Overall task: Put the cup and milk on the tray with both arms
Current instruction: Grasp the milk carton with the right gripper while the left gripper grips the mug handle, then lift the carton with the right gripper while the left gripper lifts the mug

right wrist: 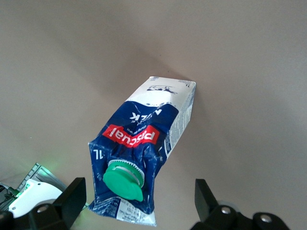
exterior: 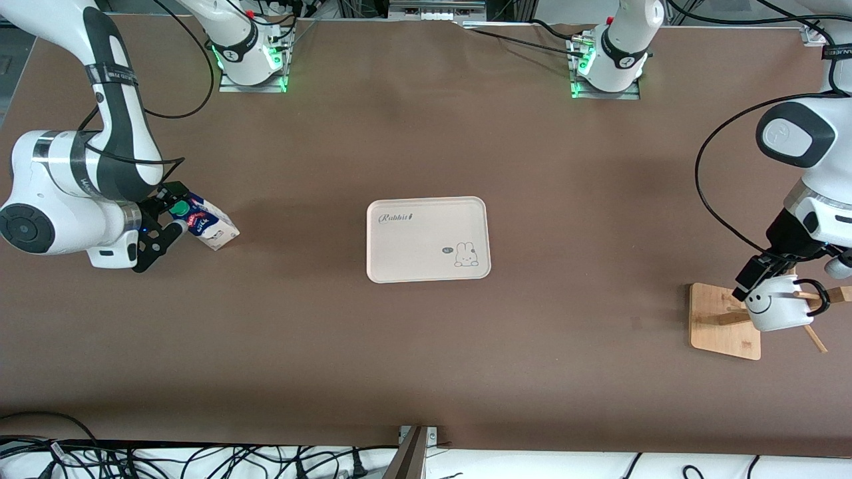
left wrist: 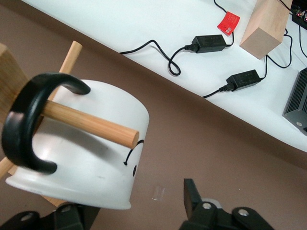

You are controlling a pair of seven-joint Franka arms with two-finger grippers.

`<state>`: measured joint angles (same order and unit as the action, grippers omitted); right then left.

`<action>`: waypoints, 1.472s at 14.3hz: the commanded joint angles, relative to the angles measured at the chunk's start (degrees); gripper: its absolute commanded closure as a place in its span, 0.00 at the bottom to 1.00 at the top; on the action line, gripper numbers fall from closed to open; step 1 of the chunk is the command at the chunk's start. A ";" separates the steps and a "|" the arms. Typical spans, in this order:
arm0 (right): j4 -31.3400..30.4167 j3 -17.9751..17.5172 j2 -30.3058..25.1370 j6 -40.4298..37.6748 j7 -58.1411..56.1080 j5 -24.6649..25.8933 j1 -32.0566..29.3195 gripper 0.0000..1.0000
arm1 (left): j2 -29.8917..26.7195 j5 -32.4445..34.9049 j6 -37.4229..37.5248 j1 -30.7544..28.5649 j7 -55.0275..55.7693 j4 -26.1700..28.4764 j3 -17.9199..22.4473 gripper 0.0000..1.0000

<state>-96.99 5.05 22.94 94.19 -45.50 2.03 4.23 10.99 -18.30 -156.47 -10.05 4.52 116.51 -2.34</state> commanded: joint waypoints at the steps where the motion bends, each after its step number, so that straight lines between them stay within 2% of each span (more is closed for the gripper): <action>1: -2.59 0.05 -1.58 0.91 -1.26 0.17 -0.01 0.00 | -1.68 -1.57 -0.67 -0.85 -4.42 1.97 -0.21 0.57; 6: -6.62 0.05 -2.89 4.41 -1.34 0.26 -0.01 0.00 | -2.38 -1.57 -0.24 -0.85 -4.43 1.97 -0.30 0.79; 7: -7.77 0.05 -3.33 5.56 -1.34 0.17 -0.01 0.00 | -2.38 -1.57 -0.24 -0.85 -4.43 1.97 -0.30 0.88; 10: -8.30 0.05 -3.43 6.01 -1.26 0.17 -0.01 0.00 | -2.38 -1.57 -0.24 -0.94 -4.09 2.05 -0.30 0.97; 12: -8.31 0.05 -3.51 6.01 -1.17 -0.18 -0.01 0.00 | -2.55 -1.57 -0.24 -0.85 -4.17 2.05 -0.30 0.98; 13: -8.31 0.05 -3.51 6.01 -1.17 -0.18 -0.01 0.05 | -2.64 -1.57 -0.15 -0.85 -4.00 2.05 -0.38 1.00; 14: -8.31 -0.04 -3.51 5.83 -1.17 -0.27 -0.01 0.30 | -2.90 -1.57 0.37 -0.85 -4.00 1.97 -0.39 1.00; 15: -8.31 -0.04 -3.51 5.66 -1.08 -0.45 -0.01 0.47 | -3.52 -1.57 1.60 -0.85 -4.00 1.97 -0.39 1.00; 16: -8.31 -0.04 -3.51 5.57 -1.08 -0.71 -0.01 0.54 | -4.22 -1.31 3.00 -0.76 -4.17 1.97 -0.47 1.00; 18: -8.31 -0.13 -3.43 5.74 -0.99 -0.89 -0.01 0.54 | -5.97 -0.78 8.69 -0.41 -4.17 1.53 -0.56 1.00; 21: -8.31 -0.13 -3.42 5.57 -0.73 -0.89 -0.01 0.54 | -10.10 -0.25 22.22 -0.41 -4.87 0.74 -0.65 1.00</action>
<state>-103.37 5.02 21.27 99.10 -45.73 1.96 4.28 4.91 -18.29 -142.15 -10.36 1.71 116.71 -2.73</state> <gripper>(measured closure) 0.537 0.938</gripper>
